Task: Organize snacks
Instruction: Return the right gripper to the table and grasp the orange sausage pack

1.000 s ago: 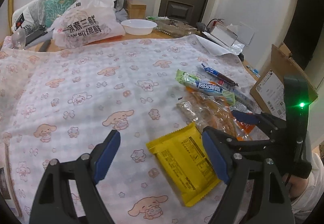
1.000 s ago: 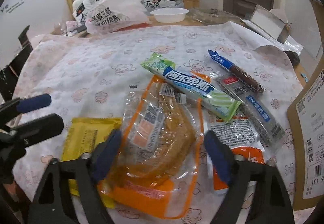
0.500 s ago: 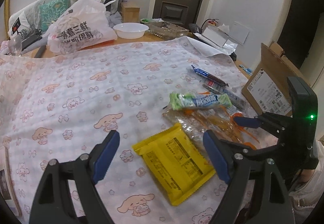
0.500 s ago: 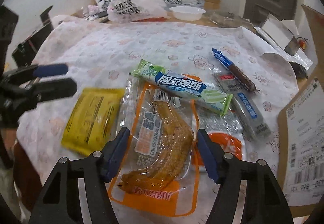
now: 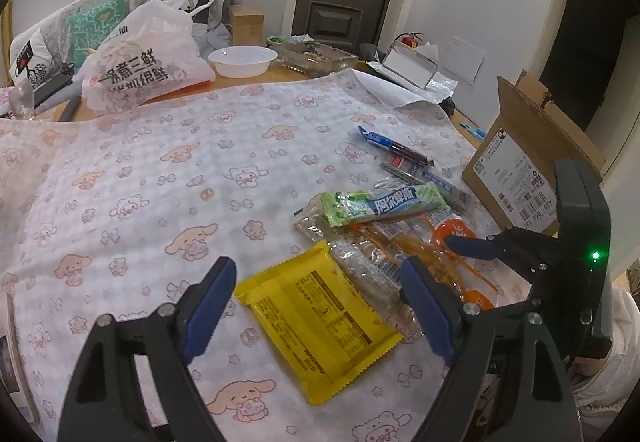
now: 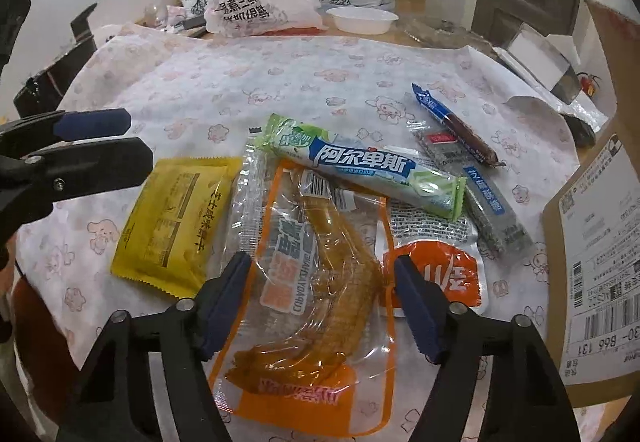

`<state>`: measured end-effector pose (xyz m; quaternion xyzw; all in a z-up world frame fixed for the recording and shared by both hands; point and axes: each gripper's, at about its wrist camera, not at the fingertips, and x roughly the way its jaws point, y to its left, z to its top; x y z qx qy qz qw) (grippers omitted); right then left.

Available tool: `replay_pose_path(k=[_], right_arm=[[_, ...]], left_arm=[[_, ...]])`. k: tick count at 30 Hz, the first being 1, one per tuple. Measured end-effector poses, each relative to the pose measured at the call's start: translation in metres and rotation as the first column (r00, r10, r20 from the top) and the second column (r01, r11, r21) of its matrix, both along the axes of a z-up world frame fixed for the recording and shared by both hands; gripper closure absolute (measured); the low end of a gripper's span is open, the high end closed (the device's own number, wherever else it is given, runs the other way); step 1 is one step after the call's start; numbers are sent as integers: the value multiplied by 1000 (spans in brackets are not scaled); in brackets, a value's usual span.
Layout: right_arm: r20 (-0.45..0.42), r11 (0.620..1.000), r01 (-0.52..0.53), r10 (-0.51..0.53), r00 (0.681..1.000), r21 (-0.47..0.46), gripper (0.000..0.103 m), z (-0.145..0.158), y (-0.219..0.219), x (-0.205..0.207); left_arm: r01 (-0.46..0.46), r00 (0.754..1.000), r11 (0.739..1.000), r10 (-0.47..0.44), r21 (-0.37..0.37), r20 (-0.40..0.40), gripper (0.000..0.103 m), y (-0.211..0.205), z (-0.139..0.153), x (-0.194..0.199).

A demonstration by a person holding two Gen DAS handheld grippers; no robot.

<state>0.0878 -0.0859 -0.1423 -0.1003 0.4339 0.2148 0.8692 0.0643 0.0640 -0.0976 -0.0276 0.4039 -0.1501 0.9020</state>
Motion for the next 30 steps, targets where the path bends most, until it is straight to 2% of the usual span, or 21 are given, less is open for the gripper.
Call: replay_pose_path(k=[4,8,12,21,24,27,30], right_arm=[[-32,998,2,-1,999,57,46,4,-6,1],[-142,973,4,29,990,231,46,6,-19,4],[-185,940,-28,96,978,341,46,11,-15,0],[-119,927,-150,201,972,343,46,29,17,-18],[-87,936,-195,229,969,293,45,30,30,-24],[-68,951,-238,255,964,198,43,20,41,-28],[-59,963,-239,248,967,125,36,9,44,-31]], left_arm=[[7,1000,1000,-7,-3,1,21,0,2,-3],[11,1000,1000,-11,-6,4,21,-1,5,-6],[11,1000,1000,-11,-11,5,21,-1,7,-8],[20,999,998,-22,-62,-31,21,5,2,-10],[12,999,997,-16,-73,-50,21,8,-6,-10],[-5,998,997,0,-82,-66,22,14,-12,-10],[-13,997,996,6,-87,-78,23,17,-18,-11]])
